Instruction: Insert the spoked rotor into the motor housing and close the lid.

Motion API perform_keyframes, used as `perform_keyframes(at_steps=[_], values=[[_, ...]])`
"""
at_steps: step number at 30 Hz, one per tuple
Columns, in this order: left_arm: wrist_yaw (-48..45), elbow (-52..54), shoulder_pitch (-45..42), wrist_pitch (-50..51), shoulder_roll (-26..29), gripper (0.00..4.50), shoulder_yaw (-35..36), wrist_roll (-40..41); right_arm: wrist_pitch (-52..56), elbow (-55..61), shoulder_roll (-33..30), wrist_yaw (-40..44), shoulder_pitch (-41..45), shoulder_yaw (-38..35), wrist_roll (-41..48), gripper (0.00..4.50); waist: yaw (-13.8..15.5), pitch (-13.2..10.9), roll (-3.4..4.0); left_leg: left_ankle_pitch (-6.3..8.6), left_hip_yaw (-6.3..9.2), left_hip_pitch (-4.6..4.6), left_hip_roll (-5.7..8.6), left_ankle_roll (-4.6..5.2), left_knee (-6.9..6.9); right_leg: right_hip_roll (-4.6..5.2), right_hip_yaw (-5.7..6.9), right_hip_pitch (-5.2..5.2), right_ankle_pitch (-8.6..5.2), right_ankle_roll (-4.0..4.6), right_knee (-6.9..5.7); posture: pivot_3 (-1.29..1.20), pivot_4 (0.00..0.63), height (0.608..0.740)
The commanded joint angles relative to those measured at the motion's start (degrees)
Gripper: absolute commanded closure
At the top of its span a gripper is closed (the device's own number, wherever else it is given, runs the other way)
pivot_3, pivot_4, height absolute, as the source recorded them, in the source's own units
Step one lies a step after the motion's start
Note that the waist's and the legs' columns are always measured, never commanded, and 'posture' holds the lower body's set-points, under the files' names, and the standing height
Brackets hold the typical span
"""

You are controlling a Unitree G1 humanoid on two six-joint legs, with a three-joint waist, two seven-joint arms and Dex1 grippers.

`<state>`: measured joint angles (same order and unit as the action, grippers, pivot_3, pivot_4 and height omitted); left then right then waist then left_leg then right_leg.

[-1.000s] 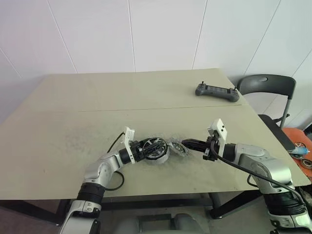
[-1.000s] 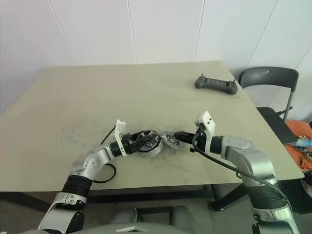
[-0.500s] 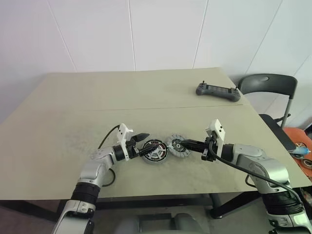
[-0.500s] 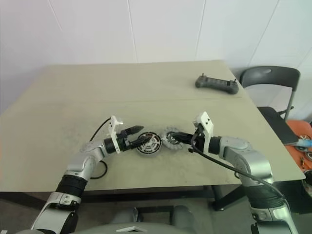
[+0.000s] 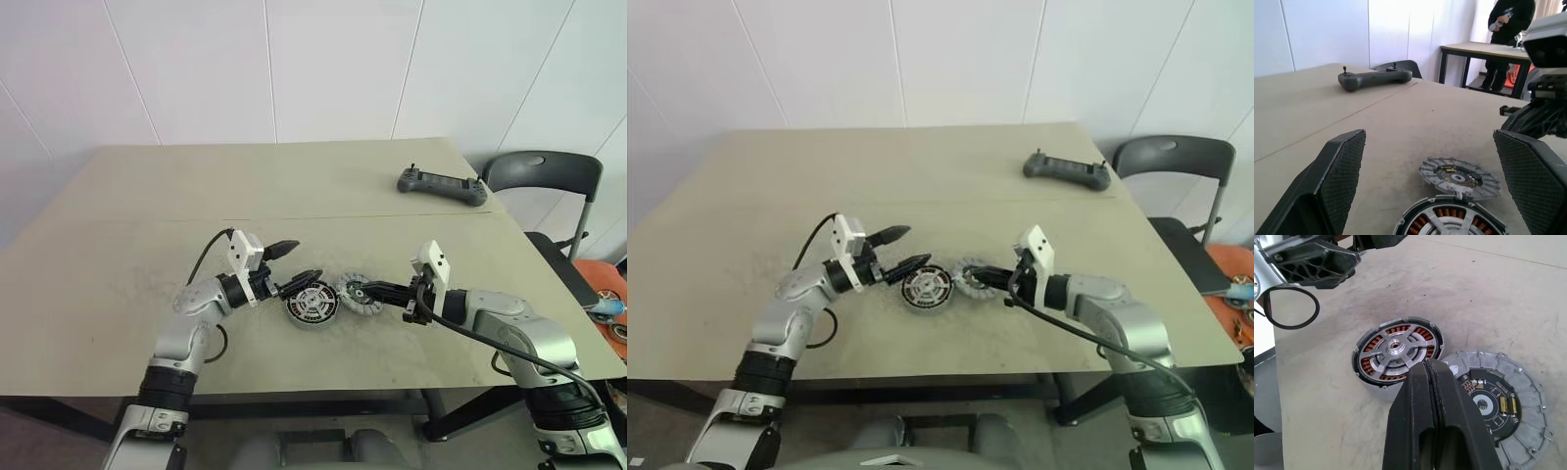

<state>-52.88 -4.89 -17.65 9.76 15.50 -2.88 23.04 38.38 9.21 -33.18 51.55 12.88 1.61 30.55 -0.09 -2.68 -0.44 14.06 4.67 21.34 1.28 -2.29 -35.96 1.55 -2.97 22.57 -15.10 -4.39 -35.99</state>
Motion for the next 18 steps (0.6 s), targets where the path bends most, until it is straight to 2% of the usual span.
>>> perform_keyframes(at_steps=[1, 8, 18], values=[[-0.17, 3.63, 0.72, 0.45, -0.01, 0.05, -1.16, 0.46, -0.88, 0.48, 0.30, 0.28, 1.44, -0.53, 0.30, 4.50, -0.01, 0.00, 0.00, 0.00, 0.00, 0.00, 0.00, 0.01, 0.01, 0.00, 0.00, 0.00, 0.00, 0.00, 0.00, 0.00, 0.000, 0.740], [-0.32, 4.82, 4.17, -0.46, -0.55, 0.05, -5.33, -1.45, -0.38, 0.83, 0.39, 0.10, 1.55, -0.52, 0.49, 4.50, -0.58, 0.00, 0.00, 0.00, 0.01, -0.05, 0.00, 0.01, -0.05, -0.01, 0.00, -0.05, 0.00, 0.00, -0.03, 0.00, 0.000, 0.740], [0.43, 5.36, 4.49, -1.03, -0.94, 0.05, -5.74, -1.61, -0.23, 0.81, 0.43, -0.21, 1.51, -0.50, 0.36, 4.50, -0.58, 0.00, 0.00, 0.00, 0.01, -0.04, -0.01, 0.01, -0.04, -0.01, 0.00, -0.04, 0.00, 0.00, -0.03, 0.00, 0.000, 0.740]])
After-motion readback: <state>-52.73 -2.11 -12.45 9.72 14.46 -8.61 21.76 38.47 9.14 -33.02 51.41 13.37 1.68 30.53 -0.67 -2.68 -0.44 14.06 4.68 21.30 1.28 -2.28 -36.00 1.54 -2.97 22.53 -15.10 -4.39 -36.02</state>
